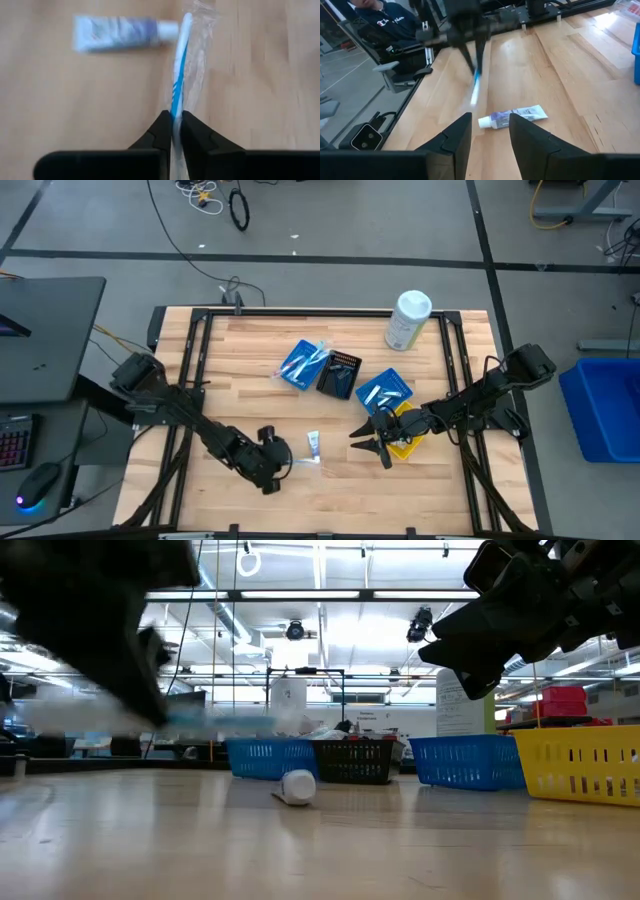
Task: Pick & Place Travel size toiletries
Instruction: Put the blue toothbrush into the left blue basket
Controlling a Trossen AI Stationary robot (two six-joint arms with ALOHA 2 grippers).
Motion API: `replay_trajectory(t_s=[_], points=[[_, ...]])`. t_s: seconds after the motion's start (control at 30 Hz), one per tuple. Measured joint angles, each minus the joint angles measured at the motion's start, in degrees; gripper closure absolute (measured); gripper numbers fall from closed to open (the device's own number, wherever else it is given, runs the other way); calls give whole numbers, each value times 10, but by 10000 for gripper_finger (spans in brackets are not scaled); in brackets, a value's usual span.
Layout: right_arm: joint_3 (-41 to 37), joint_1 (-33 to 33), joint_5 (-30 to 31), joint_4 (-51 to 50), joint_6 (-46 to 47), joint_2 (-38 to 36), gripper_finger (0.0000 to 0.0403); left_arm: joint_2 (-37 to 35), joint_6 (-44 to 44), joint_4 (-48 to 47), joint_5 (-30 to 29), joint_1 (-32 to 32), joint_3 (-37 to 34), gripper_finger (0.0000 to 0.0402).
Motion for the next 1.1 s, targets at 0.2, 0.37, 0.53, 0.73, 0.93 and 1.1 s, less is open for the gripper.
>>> replay_trajectory(t_s=[0.2, 0.37, 0.53, 0.73, 0.93, 1.1], points=[[0, 0, 0, -9, -1, 0, 263, -69, -39, -104, -177, 27, 47, 376], [0, 0, 0, -10, -1, 0, 265, -115, -95, -102, -328, 91, 47, 371], [0, 0, 0, -13, -1, 0, 263, -114, -72, -77, -338, 198, 48, 367], [0, 0, 0, -22, -1, 0, 265, -55, -62, -42, -249, 318, 48, 364], [0, 0, 0, -38, -1, 0, 263, 16, -41, -1, -221, 379, 47, 360], [0, 0, 0, -43, -1, 0, 265, 56, -46, 18, -198, 402, 48, 344]])
